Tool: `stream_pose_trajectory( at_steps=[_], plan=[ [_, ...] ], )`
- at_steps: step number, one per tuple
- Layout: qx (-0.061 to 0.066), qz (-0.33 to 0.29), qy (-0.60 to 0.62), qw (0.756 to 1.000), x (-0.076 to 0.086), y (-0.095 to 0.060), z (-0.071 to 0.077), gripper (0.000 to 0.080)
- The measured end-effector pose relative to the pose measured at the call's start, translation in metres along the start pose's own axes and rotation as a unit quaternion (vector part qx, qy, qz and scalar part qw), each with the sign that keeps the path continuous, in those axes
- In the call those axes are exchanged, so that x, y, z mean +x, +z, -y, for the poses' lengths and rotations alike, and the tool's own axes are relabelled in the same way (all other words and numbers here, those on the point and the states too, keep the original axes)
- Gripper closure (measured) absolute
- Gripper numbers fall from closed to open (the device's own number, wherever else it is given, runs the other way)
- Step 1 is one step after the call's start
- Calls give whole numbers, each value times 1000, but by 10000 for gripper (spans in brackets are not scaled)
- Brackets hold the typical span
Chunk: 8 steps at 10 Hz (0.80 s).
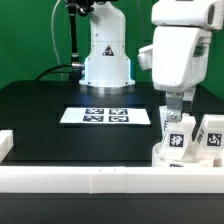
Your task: Assemble stool
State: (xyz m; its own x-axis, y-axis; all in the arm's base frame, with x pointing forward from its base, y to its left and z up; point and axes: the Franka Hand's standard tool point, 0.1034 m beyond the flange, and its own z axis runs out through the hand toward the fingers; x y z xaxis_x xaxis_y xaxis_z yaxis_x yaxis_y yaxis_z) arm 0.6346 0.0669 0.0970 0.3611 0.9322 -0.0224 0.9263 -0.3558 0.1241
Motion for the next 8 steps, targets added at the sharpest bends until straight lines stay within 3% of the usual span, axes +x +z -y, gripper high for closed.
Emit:
stream_pose_trajectory(
  at_steps=[3,6,7,8],
  plan=[
    [-5,11,-91,996,-6,4,-2,150],
    [-1,14,-88,996,-8,10,0,150],
    [0,14,-86,996,-8,11,1,240],
    [1,14,-83,996,-8,11,1,423]
  ],
)
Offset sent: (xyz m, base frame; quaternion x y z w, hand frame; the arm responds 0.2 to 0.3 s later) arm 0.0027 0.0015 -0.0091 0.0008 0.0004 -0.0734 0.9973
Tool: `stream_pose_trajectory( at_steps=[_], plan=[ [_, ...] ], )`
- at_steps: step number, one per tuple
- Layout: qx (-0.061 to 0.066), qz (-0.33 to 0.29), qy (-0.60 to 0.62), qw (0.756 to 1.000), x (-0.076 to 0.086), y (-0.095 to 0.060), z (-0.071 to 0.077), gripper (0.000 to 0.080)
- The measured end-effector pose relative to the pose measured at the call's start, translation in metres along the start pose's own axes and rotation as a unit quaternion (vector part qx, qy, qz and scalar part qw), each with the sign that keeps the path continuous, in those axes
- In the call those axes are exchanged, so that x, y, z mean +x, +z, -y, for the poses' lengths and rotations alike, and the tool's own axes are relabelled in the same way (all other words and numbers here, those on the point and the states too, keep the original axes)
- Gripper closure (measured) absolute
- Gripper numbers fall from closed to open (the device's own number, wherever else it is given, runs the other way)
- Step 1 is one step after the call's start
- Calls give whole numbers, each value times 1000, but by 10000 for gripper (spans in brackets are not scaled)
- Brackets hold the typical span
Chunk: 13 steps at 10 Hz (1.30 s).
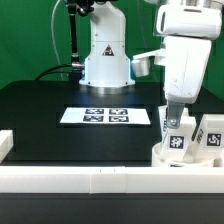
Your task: Assemble stool
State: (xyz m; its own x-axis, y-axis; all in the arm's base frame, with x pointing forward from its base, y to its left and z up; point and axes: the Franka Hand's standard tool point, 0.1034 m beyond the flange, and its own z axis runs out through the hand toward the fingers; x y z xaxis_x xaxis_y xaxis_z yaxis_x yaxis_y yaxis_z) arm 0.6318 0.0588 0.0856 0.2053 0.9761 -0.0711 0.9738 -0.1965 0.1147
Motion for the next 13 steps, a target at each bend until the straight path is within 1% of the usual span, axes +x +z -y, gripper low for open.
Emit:
stream_pose_trajectory(
  at_steps=[1,3,6,9,11,13],
  plan=[
    [0,0,2,1000,0,0,0,470],
    [-1,-1,17,1000,2,1,0,470],
    [-1,0,22,1000,-3,1,-2,470],
    [-1,0,65,998,-5,1,-2,469],
    [16,2,166,986,-9,1,0,469],
    [18,1,259,966,-12,1,-1,469]
  ],
)
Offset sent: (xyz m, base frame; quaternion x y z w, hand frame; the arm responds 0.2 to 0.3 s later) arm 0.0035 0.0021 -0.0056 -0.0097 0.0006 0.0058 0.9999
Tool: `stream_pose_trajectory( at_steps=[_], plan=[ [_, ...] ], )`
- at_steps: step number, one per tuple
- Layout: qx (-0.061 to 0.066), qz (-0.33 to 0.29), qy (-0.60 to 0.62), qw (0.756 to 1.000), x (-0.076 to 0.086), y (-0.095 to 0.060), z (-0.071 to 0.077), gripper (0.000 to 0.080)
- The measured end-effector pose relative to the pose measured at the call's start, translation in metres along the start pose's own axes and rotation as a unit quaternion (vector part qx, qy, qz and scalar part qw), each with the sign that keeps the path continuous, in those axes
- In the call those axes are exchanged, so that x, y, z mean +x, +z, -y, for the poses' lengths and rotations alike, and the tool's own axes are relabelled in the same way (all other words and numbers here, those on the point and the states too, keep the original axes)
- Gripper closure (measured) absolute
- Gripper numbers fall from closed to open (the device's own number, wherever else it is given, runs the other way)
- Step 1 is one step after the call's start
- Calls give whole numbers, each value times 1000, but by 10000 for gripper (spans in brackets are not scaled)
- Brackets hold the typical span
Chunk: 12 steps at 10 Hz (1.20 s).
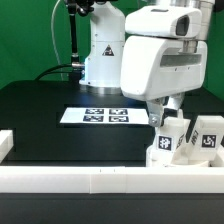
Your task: Assemble stool
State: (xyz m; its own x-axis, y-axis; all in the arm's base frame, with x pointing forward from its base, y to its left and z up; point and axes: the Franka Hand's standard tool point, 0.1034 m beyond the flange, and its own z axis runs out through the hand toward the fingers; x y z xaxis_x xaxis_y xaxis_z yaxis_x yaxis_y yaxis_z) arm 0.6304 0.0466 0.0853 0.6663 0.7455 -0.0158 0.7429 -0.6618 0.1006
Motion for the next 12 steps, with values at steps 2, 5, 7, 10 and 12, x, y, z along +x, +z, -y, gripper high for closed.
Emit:
stream_pose_trajectory(
  at_steps=[2,5,7,10,12],
  plan=[
    [0,0,56,998,0,0,0,469],
    [6,-4,208,978,0,1,1,469],
    [13,-6,311,950,1,1,2,469],
    [19,-8,461,887,8,0,9,468],
    [21,-6,557,830,11,-1,13,468]
  ],
)
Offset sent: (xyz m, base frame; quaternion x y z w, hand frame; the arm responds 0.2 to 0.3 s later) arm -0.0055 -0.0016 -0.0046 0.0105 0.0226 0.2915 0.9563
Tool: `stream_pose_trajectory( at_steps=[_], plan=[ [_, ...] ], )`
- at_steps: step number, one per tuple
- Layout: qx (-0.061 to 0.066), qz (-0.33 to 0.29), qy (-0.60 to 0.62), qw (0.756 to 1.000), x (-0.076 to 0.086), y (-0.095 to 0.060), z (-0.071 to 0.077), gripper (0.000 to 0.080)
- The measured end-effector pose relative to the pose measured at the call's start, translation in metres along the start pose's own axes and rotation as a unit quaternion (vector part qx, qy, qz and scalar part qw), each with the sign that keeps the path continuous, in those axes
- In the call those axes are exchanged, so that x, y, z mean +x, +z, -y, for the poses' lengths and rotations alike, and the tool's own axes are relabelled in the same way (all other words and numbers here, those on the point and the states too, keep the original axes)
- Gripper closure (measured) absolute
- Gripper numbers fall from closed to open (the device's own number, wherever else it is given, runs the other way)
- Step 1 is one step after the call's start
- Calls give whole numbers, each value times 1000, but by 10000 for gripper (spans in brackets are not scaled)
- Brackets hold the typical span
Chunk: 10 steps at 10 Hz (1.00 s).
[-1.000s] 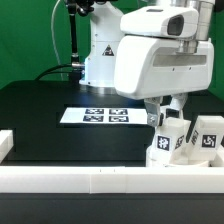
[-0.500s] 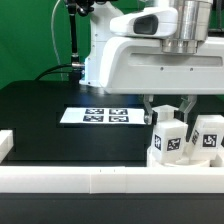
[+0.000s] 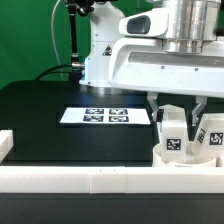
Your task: Assemble stool
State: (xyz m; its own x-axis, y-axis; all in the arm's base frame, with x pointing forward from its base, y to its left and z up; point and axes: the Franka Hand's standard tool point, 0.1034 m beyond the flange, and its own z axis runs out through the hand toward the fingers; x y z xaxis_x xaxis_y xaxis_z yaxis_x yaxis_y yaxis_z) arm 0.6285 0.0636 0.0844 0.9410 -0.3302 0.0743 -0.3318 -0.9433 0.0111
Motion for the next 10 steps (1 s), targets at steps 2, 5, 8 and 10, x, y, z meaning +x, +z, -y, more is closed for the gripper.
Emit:
stream_pose_trajectory(
  at_steps=[2,5,8,10],
  plan=[
    [2,1,78,997,0,0,1,468],
    [2,6,205,979,-1,-2,5,468],
    [-10,18,312,950,-1,-1,3,468],
    [-9,20,359,933,0,-1,0,468]
  ],
)
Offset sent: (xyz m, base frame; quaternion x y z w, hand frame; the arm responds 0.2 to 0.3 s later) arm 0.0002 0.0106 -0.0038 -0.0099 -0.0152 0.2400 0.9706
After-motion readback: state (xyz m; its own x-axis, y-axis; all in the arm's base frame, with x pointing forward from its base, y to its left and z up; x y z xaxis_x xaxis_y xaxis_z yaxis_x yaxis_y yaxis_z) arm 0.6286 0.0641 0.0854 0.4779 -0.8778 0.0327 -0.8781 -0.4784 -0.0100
